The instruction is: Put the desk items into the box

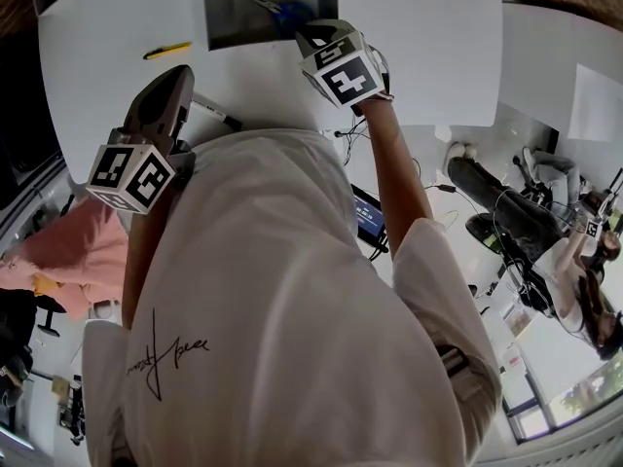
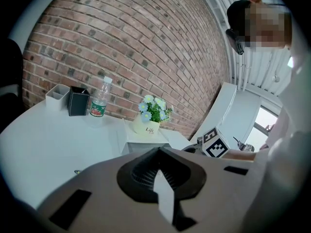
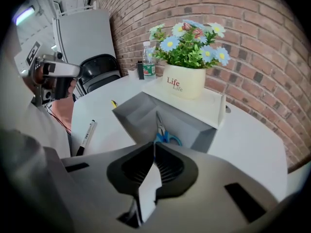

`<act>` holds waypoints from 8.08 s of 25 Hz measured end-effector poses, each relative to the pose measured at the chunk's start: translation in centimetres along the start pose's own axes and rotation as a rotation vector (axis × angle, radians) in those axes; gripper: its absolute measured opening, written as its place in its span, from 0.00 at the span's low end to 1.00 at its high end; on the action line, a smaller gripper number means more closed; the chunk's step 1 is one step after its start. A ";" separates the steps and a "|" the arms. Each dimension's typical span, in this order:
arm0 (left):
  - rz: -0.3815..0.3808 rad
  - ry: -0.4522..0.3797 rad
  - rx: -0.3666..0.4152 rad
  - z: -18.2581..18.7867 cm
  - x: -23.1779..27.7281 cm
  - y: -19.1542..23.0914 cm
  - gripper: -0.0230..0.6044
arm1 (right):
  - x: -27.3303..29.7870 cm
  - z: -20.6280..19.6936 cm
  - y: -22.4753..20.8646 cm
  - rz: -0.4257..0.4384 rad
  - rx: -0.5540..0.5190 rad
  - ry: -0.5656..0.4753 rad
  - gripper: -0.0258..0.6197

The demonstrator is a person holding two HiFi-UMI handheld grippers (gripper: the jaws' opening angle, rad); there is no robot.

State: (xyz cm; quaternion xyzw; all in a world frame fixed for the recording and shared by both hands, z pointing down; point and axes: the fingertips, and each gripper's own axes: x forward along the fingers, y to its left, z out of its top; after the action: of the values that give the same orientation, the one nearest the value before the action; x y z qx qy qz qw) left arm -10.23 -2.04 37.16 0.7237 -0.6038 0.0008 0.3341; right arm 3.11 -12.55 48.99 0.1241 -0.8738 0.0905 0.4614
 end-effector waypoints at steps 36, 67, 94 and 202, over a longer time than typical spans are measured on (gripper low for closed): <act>-0.016 0.039 0.025 -1.5 0.0 0.3 0.04 | -0.1 -2.4 10.5 0.117 0.043 -0.007 0.08; -0.102 0.410 0.449 -9.5 -1.6 3.1 0.05 | 0.2 -2.5 11.5 0.148 0.018 0.009 0.08; -0.113 0.343 0.463 -8.5 -3.9 3.6 0.05 | 1.9 1.9 20.2 0.302 0.031 -0.052 0.09; -0.004 0.299 0.224 -11.3 -12.8 9.1 0.05 | 0.0 2.4 20.3 0.087 -0.057 0.052 0.17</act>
State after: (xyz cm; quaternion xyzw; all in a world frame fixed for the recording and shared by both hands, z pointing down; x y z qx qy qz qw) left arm -17.14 14.18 45.13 0.7495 -0.5421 0.1749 0.3373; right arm -4.88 6.15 46.78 0.0702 -0.8684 0.0888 0.4828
